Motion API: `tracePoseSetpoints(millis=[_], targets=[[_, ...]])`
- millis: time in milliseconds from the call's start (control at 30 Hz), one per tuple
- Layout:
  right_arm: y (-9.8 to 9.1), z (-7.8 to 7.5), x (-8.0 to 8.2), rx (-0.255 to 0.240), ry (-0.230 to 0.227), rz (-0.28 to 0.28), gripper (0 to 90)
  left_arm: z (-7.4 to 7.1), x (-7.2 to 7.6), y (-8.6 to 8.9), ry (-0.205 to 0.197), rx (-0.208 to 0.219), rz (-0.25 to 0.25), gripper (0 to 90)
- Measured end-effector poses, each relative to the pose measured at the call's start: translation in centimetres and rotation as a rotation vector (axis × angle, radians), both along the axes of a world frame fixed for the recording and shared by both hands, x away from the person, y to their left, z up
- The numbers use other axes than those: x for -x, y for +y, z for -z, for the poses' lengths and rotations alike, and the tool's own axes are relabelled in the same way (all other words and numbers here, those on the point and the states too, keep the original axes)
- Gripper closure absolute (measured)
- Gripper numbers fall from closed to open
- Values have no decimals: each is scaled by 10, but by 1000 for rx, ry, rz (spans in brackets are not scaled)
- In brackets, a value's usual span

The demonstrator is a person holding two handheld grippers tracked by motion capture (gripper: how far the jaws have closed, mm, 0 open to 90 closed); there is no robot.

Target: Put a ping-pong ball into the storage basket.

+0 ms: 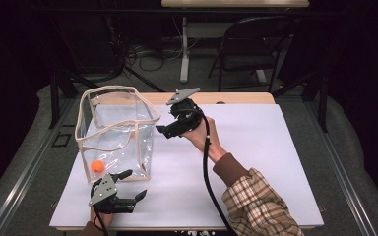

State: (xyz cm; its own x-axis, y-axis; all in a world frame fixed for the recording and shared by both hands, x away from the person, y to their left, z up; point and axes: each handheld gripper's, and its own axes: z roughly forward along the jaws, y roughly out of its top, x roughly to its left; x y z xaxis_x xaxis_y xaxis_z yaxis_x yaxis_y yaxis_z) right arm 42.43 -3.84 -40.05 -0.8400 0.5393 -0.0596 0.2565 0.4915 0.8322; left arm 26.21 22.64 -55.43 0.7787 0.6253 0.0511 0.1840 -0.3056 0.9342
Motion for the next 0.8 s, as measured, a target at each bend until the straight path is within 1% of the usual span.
tracePoseSetpoints(millis=[333, 567, 800], targets=[[-24, 18, 6, 19, 19, 21, 86, 0, 0, 0, 1, -1, -3, 159], [-36, 29, 10, 40, 25, 32, 69, 0, 0, 0, 0, -1, -2, 159], [-45, 35, 13, 40, 29, 43, 54, 0, 1, 1, -2, 0, -3, 159]])
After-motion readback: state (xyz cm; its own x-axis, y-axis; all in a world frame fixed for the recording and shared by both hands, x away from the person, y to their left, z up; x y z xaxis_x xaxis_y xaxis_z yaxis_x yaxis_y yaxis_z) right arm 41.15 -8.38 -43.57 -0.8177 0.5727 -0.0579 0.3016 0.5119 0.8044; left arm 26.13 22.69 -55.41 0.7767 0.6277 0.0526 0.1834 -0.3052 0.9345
